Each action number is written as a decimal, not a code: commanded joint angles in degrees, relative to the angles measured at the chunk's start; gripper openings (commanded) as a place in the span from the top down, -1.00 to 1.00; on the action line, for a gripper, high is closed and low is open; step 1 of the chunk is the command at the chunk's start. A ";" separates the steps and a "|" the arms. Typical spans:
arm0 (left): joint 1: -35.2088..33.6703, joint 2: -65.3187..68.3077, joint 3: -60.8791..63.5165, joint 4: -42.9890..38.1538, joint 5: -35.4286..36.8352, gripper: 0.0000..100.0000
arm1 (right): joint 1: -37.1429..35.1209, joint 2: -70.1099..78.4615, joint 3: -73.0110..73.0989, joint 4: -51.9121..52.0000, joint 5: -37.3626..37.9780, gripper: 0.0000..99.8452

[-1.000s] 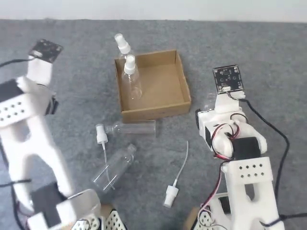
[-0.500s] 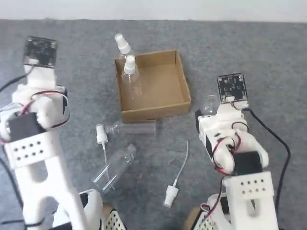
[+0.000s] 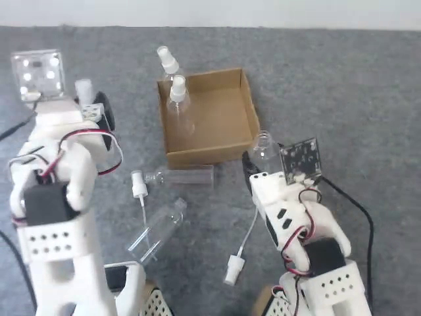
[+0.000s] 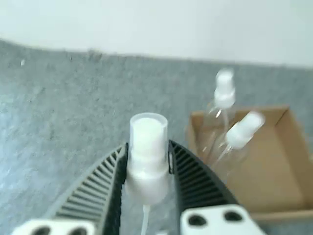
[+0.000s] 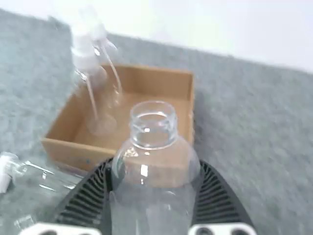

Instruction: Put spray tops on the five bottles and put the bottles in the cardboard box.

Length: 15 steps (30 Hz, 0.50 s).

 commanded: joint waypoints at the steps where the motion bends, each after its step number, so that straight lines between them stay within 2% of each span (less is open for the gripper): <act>1: 3.60 -4.57 -0.66 -3.52 5.01 0.98 | -2.15 -5.05 3.52 -6.64 -0.09 0.92; 15: 10.81 -9.05 -0.40 -8.09 14.86 0.98 | -8.84 -14.55 12.57 -8.31 -0.09 0.92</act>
